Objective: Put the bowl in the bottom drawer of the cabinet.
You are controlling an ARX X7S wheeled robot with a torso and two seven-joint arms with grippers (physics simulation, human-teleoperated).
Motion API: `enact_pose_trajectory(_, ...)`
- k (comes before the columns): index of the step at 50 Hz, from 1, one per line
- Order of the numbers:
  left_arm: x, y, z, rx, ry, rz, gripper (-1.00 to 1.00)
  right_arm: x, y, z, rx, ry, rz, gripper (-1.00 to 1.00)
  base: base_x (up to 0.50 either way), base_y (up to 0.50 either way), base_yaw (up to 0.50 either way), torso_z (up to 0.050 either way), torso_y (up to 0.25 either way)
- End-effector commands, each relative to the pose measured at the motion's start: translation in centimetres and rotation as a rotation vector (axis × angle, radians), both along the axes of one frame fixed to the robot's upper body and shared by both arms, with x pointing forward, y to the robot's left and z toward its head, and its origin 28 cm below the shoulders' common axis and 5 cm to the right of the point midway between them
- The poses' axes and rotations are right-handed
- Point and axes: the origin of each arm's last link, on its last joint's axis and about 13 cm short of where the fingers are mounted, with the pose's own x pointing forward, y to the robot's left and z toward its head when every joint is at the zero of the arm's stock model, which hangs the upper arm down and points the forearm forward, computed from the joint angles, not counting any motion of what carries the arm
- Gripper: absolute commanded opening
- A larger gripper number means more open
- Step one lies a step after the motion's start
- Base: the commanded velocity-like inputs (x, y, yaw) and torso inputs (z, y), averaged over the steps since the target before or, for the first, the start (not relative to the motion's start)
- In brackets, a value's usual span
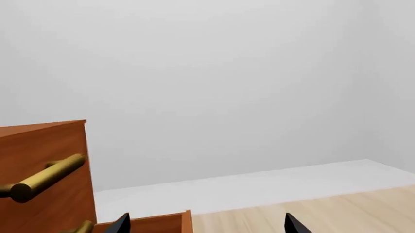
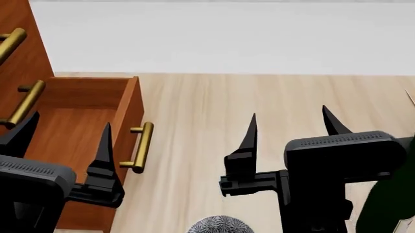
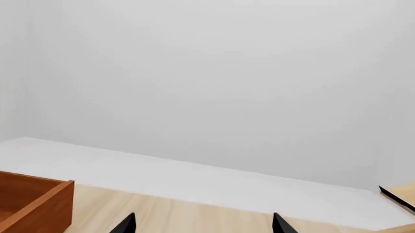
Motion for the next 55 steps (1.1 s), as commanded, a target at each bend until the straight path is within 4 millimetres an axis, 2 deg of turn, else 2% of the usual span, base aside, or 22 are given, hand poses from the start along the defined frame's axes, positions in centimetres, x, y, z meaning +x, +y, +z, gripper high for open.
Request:
enact_pose_trajectory(1, 0.0, 0.0, -0.1, -0.001, 0.002, -0.001, 1.00, 0.0, 0.0, 0.0, 0.000, 0.000, 0.001, 1.00, 0.21, 0.02, 0.00, 0.000, 0.000)
enact_pose_trajectory(9, 0.0, 0.0, 0.0, 0.000, 0.002, -0.003, 1.00, 0.0, 0.0, 0.0, 0.000, -0.001, 0.000, 1.00, 0.21, 0.02, 0.00, 0.000, 0.001)
enact_pose_trajectory(24, -0.1, -0.1, 0.2, 0.014, 0.017, -0.017, 1.00, 0.0, 0.0, 0.2, 0.002, -0.002, 0.007, 1.00, 0.00, 0.00, 0.00, 0.000, 0.000)
enact_pose_trajectory(36, -0.2, -0.2, 1.5, 0.089, 0.063, -0.085, 1.00, 0.2, -0.3, 0.6, 0.001, -0.011, 0.000, 1.00, 0.00, 0.00, 0.00, 0.000, 0.000)
enact_pose_trajectory(38, -0.2, -0.3, 1.5, 0.075, 0.134, -0.158, 1.00, 0.2, -0.3, 0.7, 0.004, -0.012, 0.000, 1.00, 0.00, 0.00, 0.00, 0.000, 0.000)
enact_pose_trajectory(55, -1.0, 0.2, 3.4, 0.143, 0.298, -0.328, 1.00, 0.4, -0.4, 1.1, -0.008, -0.014, 0.000, 1.00, 0.00, 0.00, 0.00, 0.000, 0.000)
